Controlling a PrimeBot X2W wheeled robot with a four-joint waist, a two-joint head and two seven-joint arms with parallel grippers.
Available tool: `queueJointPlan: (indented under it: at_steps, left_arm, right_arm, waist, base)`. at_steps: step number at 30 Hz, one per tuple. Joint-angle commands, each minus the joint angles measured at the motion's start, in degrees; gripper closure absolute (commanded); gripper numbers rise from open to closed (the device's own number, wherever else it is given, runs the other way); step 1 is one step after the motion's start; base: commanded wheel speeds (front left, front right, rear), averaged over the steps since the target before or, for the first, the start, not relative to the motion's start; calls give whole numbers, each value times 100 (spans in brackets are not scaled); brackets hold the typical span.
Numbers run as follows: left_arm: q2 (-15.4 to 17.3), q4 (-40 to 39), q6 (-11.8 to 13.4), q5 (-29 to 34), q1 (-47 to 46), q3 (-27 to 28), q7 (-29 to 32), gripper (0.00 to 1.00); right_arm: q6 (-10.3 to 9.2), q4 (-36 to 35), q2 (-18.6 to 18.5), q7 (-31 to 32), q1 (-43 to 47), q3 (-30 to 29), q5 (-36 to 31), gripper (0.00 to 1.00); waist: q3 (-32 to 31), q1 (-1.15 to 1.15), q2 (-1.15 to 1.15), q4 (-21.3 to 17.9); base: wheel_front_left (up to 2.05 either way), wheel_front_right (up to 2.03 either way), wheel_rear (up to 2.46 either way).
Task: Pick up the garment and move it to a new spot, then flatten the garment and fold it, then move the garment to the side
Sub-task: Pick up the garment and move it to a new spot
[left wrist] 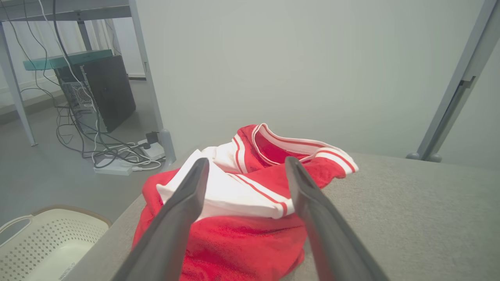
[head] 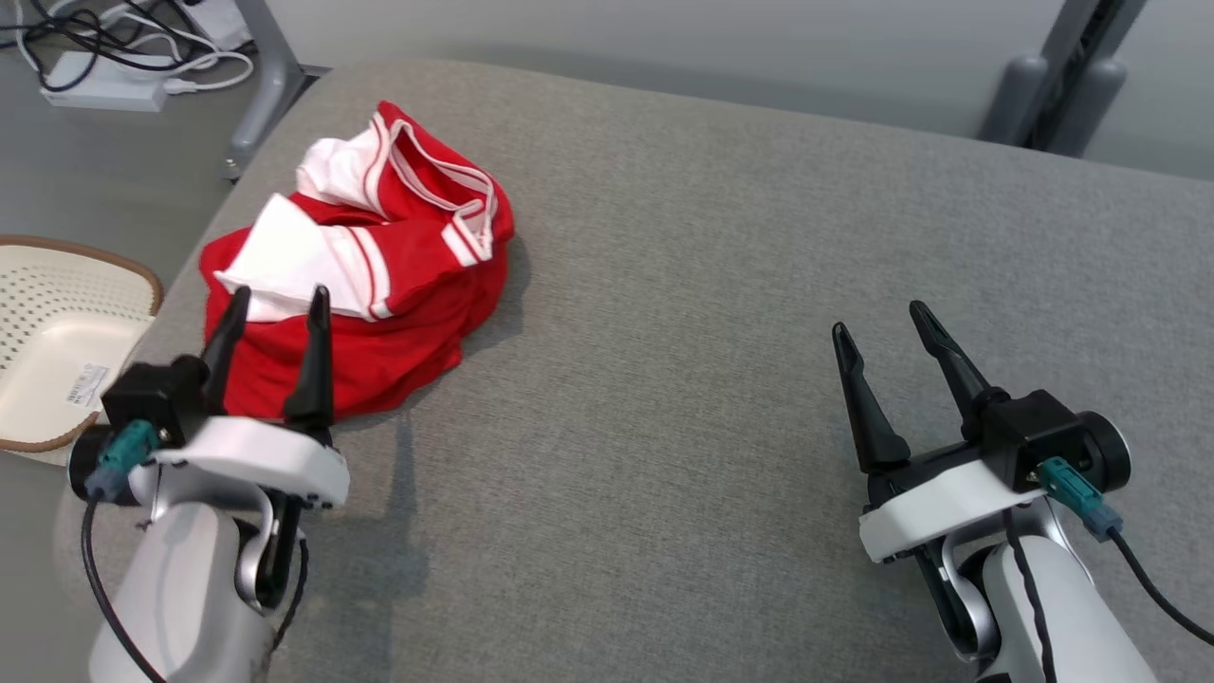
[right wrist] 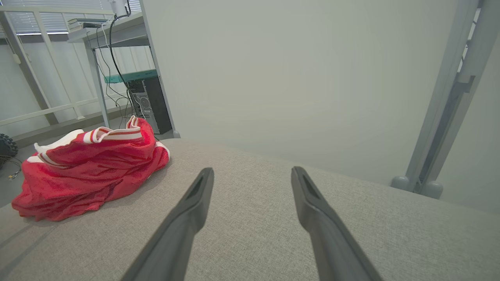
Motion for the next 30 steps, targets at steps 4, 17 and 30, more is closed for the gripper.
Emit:
queueJointPlan:
  at_steps: [4,17,30]
  left_arm:
    - [166,485,-179,-326,-757,122,507,0]
    - [601,2175,-362,-664,-2123,-91,1990,0]
    - [733,3328,-305,-553,-2554,-315,2261,0]
  right_arm:
    - [1,-128,-48,39,-132,-16,-110,0]
    - [1,-239,-45,-6,-288,106,-150,0]
    - [1,-170,-45,-71,-296,223,-103,0]
  waist:
    - [555,0,0,-569]
    - [1047,0,0,-1125]
    - [1115,0,0,-1326]
  base:
    - [0,0,0]
    - [0,0,0]
    - [0,0,0]
